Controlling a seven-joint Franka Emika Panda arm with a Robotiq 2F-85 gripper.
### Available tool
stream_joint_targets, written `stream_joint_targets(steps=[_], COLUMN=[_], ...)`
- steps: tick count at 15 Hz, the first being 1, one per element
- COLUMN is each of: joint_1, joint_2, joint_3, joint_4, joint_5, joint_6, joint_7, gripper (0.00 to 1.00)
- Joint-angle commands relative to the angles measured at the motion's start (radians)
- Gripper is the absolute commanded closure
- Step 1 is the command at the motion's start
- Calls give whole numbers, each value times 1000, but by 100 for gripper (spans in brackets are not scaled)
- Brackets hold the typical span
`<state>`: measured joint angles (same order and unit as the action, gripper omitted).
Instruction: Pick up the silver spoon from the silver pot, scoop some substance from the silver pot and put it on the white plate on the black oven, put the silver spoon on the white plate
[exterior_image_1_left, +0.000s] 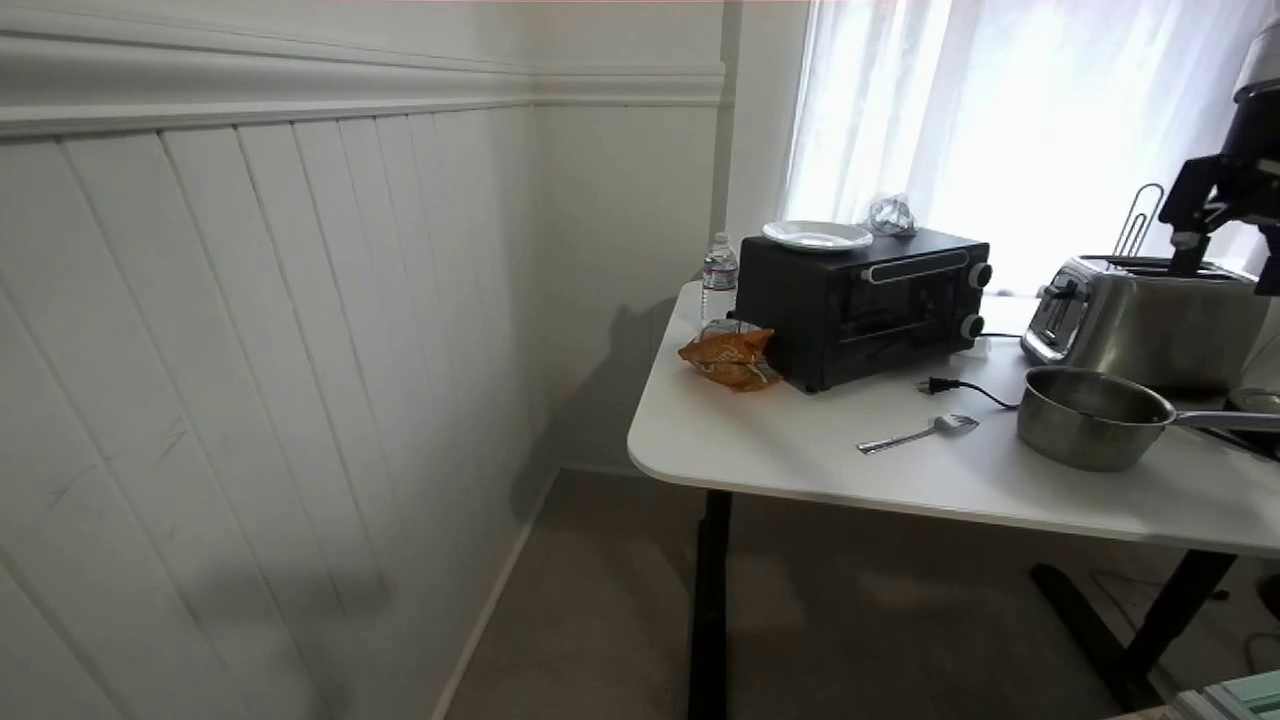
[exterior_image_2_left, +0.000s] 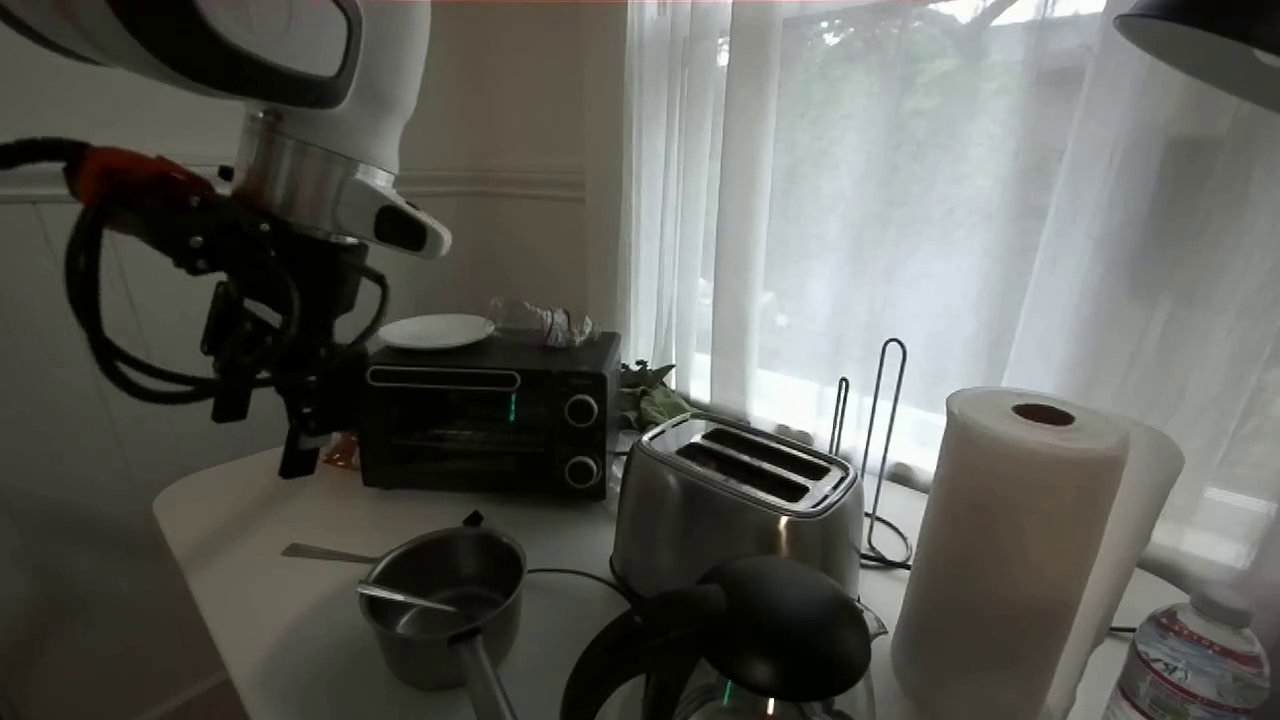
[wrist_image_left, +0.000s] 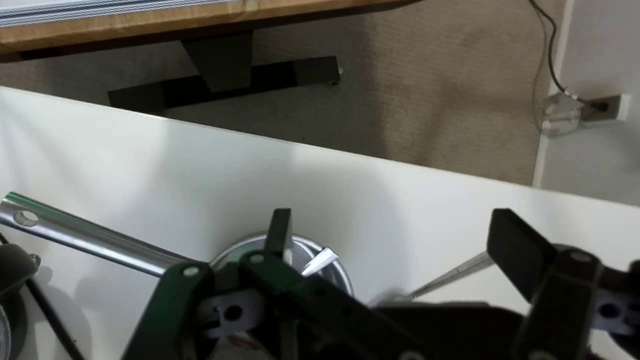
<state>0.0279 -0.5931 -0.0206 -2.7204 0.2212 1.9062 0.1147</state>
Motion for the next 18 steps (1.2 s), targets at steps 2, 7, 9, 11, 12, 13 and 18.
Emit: stream_joint_targets(steps=[2, 7, 9, 11, 12, 13, 18], joint_1=[-19, -67, -102, -150, -172, -189, -128], joint_2=[23, 117, 152, 175, 183, 187, 260], joint_3=[75, 168, 222, 276, 298, 312, 231], joint_4=[-41, -28, -28, -29, -29, -28, -29], joint_5=[92, 23, -28, -133, -193, -252, -255], joint_6=[205, 457, 527, 542, 532, 512, 520], joint_7=[190, 431, 554, 691, 763, 823, 775], gripper=[0, 0, 0, 0, 0, 0, 0])
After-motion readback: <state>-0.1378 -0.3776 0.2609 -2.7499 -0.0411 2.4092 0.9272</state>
